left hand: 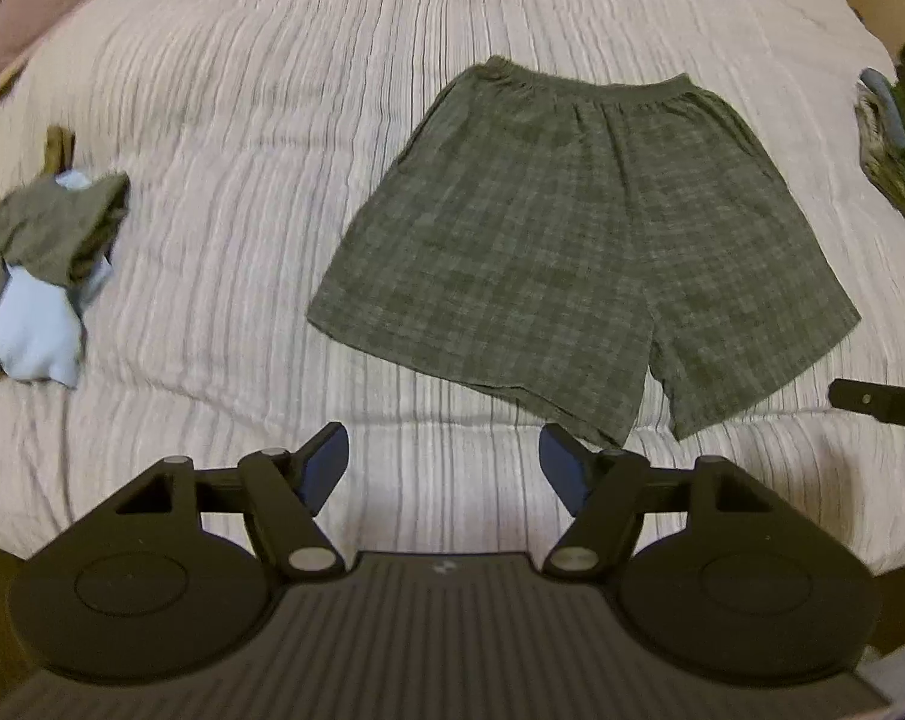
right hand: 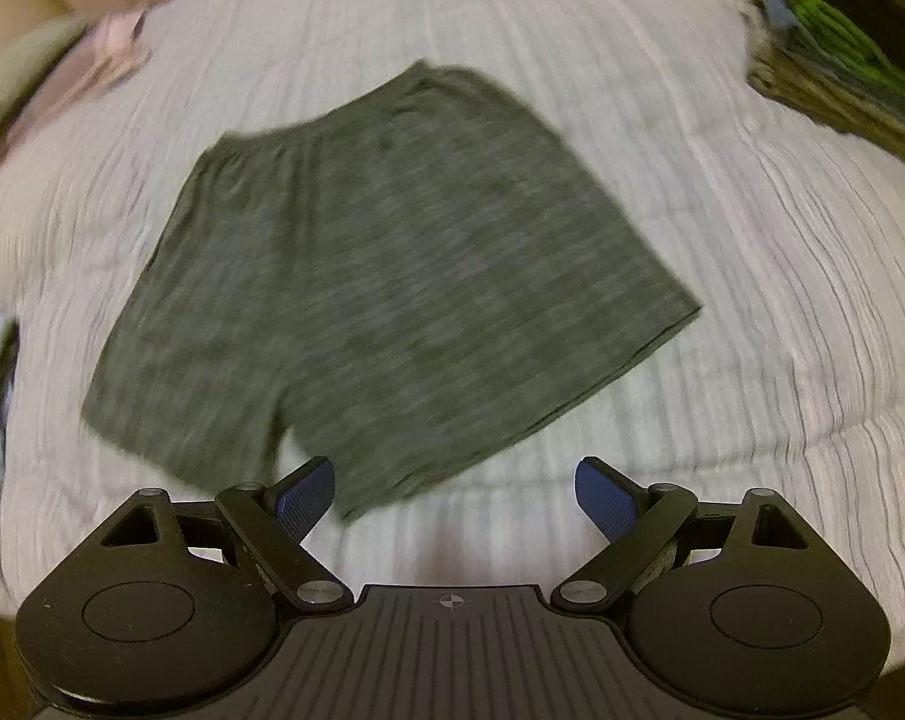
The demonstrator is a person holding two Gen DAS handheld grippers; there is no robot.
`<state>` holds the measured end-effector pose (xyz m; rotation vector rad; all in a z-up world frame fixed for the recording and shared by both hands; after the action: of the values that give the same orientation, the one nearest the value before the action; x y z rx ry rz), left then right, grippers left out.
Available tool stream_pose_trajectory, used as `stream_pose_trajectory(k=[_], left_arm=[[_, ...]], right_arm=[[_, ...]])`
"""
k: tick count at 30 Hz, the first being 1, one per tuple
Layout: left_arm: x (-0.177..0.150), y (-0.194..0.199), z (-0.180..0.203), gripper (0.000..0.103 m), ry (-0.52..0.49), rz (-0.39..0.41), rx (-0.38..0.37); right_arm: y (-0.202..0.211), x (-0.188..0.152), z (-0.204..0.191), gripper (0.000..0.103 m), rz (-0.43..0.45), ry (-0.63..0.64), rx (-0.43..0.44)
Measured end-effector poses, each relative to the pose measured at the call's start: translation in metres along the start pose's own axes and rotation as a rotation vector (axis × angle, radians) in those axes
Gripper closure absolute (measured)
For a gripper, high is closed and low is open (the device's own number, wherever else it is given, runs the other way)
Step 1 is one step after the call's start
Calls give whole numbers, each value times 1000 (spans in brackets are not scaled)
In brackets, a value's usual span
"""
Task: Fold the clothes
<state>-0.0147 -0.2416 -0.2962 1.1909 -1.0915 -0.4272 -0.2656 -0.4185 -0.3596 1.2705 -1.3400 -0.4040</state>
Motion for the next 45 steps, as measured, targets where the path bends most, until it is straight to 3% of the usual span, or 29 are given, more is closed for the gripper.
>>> stream_pose_trajectory(k=[7,13,16,18,27,29,30,32,33,34,35,37,42,45], left_arm=[[24,-46,22,37,34,30,-87],[44,-87,39,37,73,50,-186],[48,-106,45,38,105,39,-218],[48,-115,44,38,122,35,-237],[43,-151,37,39,207,-7,-316],[46,-154,34,39,207,-1,-333],[48,-156,32,39,202,2,-339],[52,-160,26,39,195,5,-351],[54,-163,22,39,196,3,-358],[55,-165,17,39,197,2,-366],[57,-168,11,39,198,1,-374],[60,-171,-2,39,197,-2,-382],[72,-181,-44,39,182,-10,-399],[81,-182,-70,39,172,-7,-411]], right_arm=[[-36,55,77,14,149,-43,81],[-85,81,118,14,188,-70,142],[-107,73,139,37,160,-120,158],[-112,67,148,37,163,-157,203],[-130,93,133,39,201,-118,311],[-143,102,123,54,177,-93,322],[-150,104,117,55,156,-75,325],[-157,104,111,60,131,-44,303],[-158,103,109,70,125,-40,287],[-159,102,108,92,119,-36,270],[-159,101,109,98,111,-65,259],[-154,100,109,99,121,-98,202],[-127,113,52,102,170,-14,-44],[-107,118,-30,102,249,132,-140]])
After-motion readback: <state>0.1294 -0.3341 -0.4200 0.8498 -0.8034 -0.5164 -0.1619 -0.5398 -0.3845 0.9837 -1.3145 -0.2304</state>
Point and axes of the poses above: each gripper's, at about its wrist camera, not at the fingertips, and y roughly against the way its jaws point, z to its right, x to its top, the point moved 10 cm from there along -y, roughly the way its jaws point, and after that the axes turned 11 degrees about z, right-handed, at the moved point
